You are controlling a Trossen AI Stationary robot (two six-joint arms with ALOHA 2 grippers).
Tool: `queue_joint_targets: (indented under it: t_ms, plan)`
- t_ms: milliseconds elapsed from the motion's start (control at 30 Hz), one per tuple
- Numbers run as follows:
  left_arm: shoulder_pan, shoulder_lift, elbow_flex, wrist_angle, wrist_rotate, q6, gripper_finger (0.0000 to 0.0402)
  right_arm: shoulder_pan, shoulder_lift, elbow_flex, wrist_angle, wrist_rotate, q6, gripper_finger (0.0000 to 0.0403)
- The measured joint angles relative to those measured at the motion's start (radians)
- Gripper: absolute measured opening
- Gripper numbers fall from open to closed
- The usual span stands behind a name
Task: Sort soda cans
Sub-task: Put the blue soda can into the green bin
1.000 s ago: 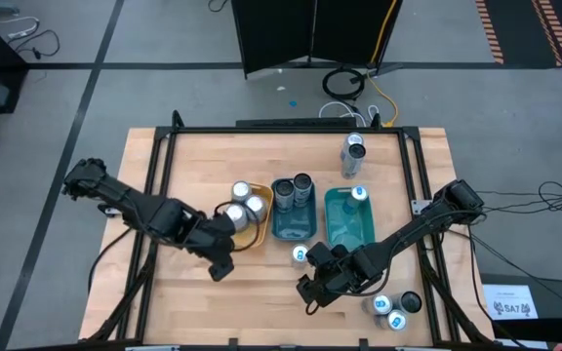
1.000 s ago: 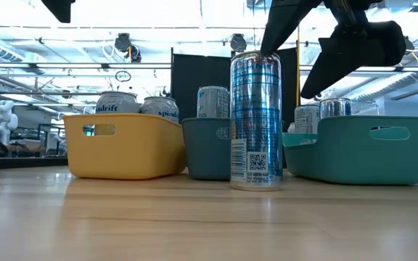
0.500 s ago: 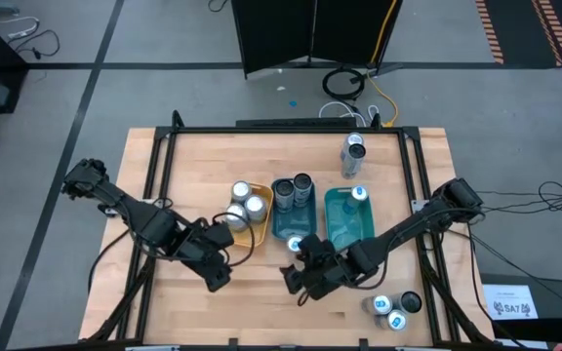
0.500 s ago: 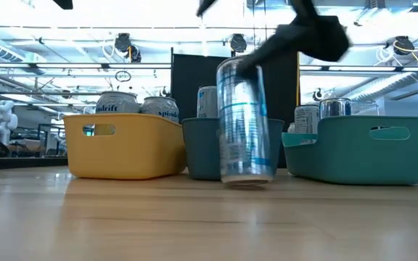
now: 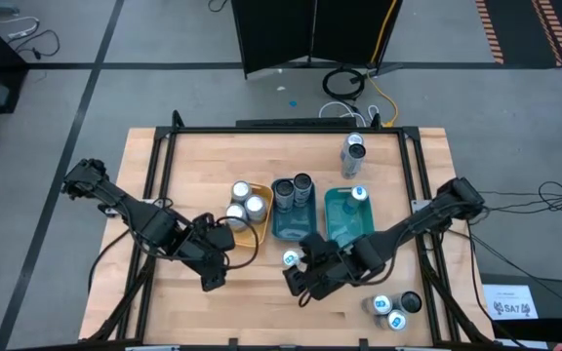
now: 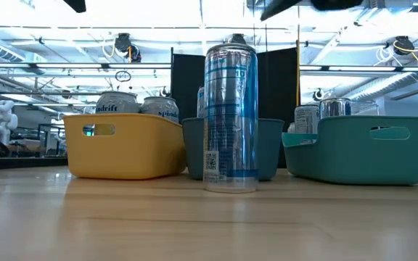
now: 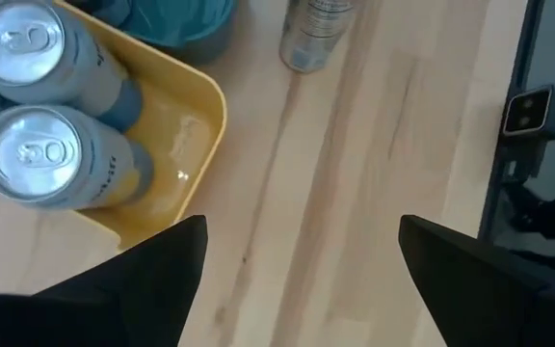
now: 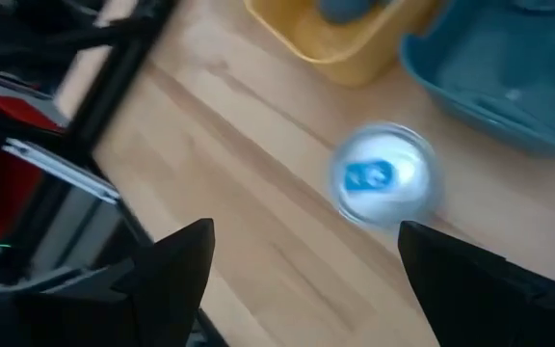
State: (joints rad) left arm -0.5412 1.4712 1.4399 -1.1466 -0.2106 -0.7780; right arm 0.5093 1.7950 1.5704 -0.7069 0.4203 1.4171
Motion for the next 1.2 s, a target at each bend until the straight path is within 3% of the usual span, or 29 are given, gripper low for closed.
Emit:
queue_joint_targets:
  t_ms: [333, 567, 700, 1000, 1200]
  plan:
    - [0.021, 0.000, -0.013, -0.049, -0.013, 0.088, 0.0350, 0.023, 0.000, 0.156, -0.425, 0.041, 0.137, 0.0320]
    - [0.044, 0.000, -0.107, 0.001, -0.015, 0.175, 0.0350, -0.002, 0.067, 0.213, -0.474, 0.022, 0.101, 0.0320]
    - [0.044, -0.018, -0.199, 0.071, -0.007, 0.204, 0.0350, -0.008, 0.124, 0.321, -0.543, 0.021, 0.066, 0.0320]
    - [0.044, -0.265, -0.468, 0.344, 0.054, 0.236, 0.0350, -0.040, 0.327, 0.689, -0.745, 0.001, -0.131, 0.0320]
    - [0.044, -0.430, -0.560, 0.381, 0.053, 0.193, 0.0350, -0.080, 0.406, 0.761, -0.785, -0.034, -0.177, 0.0320]
